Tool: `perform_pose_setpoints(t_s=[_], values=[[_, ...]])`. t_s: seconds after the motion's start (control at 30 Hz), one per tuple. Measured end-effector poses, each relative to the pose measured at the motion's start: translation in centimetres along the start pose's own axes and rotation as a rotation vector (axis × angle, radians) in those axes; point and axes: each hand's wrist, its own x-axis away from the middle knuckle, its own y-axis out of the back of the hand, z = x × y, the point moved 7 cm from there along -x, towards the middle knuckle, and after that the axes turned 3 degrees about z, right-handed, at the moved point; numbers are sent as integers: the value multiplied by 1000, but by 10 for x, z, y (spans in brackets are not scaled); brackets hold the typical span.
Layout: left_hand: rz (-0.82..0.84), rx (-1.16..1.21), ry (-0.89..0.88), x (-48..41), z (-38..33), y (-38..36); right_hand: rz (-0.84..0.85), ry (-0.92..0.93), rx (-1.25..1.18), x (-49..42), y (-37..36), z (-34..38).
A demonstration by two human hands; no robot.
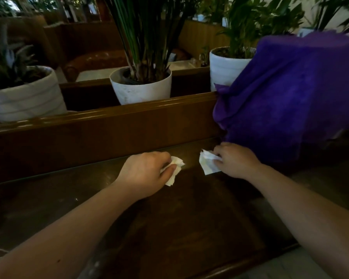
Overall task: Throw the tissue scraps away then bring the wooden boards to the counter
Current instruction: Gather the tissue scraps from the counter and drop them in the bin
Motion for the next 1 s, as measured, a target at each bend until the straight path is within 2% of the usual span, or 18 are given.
perform_pose_setpoints(t_s=[0.1, 0.33, 0.47, 0.73, 1.0], values=[[0, -7, 34, -1, -1, -2, 33, 62, -21, 6, -8, 5], [-41, -38, 126, -2, -13, -2, -71, 225, 21, 9, -12, 3], [-30, -34, 135, 1, -25, -7, -92, 270, -39, 23, -9, 3], [42, -26, -2, 21, -72, -17, -221, 193, -182, 119, 6, -10], [46, 104, -221, 81, -127, -36, -444, -73, -435, 277, -43, -13]])
